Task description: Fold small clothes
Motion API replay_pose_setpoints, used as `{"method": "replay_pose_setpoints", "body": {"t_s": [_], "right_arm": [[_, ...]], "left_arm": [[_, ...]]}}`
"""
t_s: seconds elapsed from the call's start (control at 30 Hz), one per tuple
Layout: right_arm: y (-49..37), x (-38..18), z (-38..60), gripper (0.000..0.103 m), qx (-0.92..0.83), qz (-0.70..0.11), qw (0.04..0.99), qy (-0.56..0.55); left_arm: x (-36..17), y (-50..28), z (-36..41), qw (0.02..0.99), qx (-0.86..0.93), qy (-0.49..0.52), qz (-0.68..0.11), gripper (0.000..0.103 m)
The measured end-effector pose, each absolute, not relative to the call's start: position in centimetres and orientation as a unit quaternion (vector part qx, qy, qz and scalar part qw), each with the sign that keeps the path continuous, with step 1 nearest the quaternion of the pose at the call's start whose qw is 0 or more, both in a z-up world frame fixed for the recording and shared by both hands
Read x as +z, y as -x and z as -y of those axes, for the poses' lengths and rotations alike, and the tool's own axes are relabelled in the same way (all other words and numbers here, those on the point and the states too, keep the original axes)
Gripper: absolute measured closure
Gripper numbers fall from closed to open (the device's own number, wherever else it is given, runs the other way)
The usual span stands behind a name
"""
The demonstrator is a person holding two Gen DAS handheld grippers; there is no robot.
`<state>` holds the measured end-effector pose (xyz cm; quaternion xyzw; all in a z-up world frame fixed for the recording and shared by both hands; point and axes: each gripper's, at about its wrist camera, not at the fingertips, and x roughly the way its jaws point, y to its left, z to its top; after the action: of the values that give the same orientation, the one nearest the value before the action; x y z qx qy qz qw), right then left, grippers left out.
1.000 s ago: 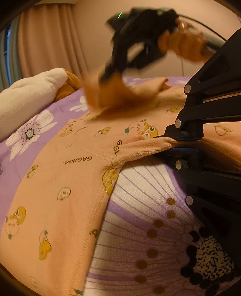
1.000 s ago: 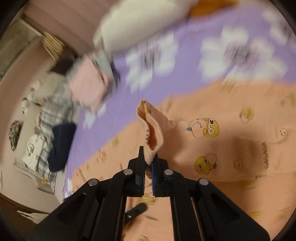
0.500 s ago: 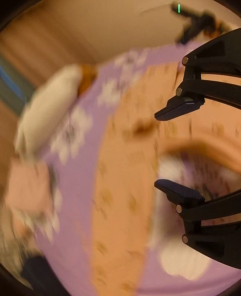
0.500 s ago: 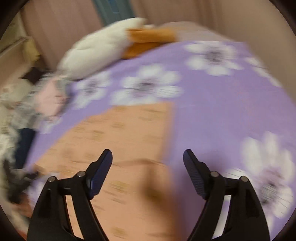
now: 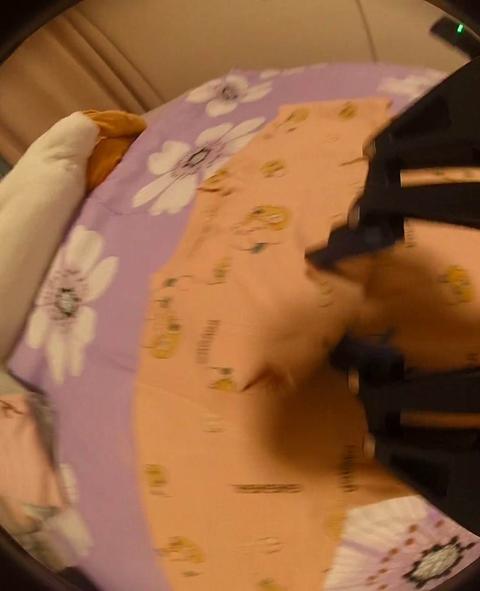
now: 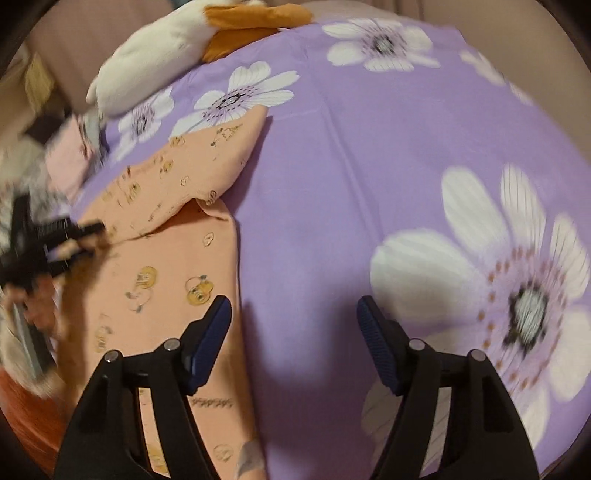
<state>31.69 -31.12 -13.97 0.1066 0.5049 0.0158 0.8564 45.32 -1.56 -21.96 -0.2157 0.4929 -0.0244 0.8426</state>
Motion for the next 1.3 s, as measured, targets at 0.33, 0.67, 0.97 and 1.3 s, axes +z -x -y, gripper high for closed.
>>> {"method": "replay_pose_setpoints", "body": {"t_s": [0.33, 0.67, 0.97, 1.3], "right_arm": [[-39.6, -15.9, 26.2, 0.099, 0.035, -0.505, 0.855, -0.111], [-37.8, -17.1, 29.6, 0.103, 0.032, -0.481, 0.851, -0.207], [-38.0, -11.0, 27.4, 0.090, 0.039, -0.475, 0.862, -0.173], [-40.1, -15.9, 26.4, 0.103, 0.014, -0.548, 0.823, -0.152]], "left_arm": [[-21.4, -44.9, -2.9, 0.877, 0.081, 0.171, -0.441, 0.094], [-22.2, -44.5, -4.0, 0.872, 0.052, 0.161, -0.459, 0.093], [-16.2, -43.6, -4.7, 0.899, 0.039, 0.154, -0.407, 0.088], [-22.3, -43.5, -5.3, 0.853, -0.025, 0.206, -0.479, 0.088]]}}
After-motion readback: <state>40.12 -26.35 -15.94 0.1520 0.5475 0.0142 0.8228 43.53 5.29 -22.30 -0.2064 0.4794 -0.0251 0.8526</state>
